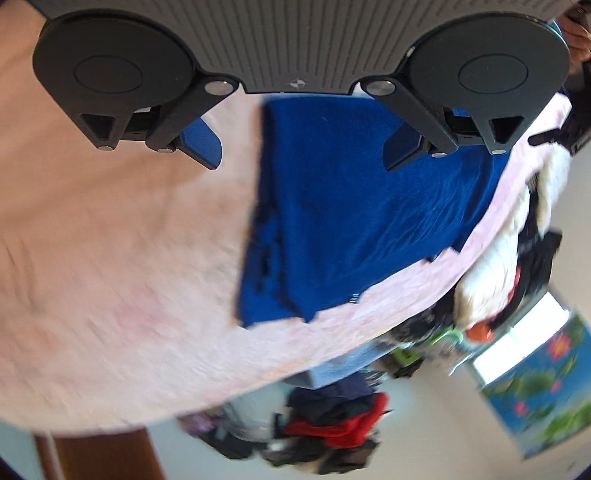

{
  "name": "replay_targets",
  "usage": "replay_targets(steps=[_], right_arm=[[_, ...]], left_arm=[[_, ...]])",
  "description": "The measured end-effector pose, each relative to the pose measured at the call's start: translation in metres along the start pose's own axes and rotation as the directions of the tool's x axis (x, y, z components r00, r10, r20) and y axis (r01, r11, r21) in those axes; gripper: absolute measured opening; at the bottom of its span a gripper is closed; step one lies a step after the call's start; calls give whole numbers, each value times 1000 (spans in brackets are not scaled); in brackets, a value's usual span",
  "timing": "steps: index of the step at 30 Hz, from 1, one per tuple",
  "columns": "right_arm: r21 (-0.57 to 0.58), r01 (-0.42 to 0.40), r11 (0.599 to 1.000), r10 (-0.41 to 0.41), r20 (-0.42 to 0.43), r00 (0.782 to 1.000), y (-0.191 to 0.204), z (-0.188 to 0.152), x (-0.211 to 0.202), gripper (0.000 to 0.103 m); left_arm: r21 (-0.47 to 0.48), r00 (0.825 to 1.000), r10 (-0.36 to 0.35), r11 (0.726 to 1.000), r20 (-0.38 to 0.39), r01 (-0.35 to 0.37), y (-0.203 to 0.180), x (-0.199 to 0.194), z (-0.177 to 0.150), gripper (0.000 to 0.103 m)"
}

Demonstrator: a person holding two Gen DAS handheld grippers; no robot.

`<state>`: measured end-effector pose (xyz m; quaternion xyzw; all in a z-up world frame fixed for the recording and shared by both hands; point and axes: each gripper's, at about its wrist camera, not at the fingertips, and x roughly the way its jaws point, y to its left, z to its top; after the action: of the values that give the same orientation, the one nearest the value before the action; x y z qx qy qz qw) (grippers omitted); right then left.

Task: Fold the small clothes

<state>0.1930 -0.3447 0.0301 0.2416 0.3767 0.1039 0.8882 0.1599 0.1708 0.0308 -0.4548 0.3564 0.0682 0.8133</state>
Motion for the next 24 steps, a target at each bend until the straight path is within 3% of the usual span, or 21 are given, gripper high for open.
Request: replay_targets(steps=[3,5,10,16,17,18,20,21,24], right_arm=[[15,-22,1000,21,29,999,-10,-14,-4,93],[-18,-9,1000,10,33,999,-5,-18,-3,95],[-82,12,997,-9,34,999,5,-22,2,102],[-92,-17,996,22,57,998,0,-27,-2,102],[-89,-24,996,29,60,998,-1,-27,-3,102],[-86,-30,996,35,62,997,-2,-27,-3,102],[-80,-38,996,43,65,997,-3,-27,-4,102],[-81,-40,996,45,66,997,-3,-28,-4,102],[-88,-46,995,53,69,996,-3,-29,-5,101]], left_arm=[[-127,996,-83,989,-33,79,7,9,4,103],[-150,994,-101,984,-29,95,3,17,5,103],[-145,998,-55,988,13,56,-12,33,7,103],[-91,998,22,996,53,-17,-27,38,6,100],[-81,997,43,996,66,-38,-29,37,4,90],[-70,995,65,996,78,-60,-30,37,3,67],[-71,991,114,992,76,-109,-28,40,2,37],[-79,989,123,990,81,-117,-26,40,1,32],[-91,990,119,990,81,-112,-24,39,2,32]])
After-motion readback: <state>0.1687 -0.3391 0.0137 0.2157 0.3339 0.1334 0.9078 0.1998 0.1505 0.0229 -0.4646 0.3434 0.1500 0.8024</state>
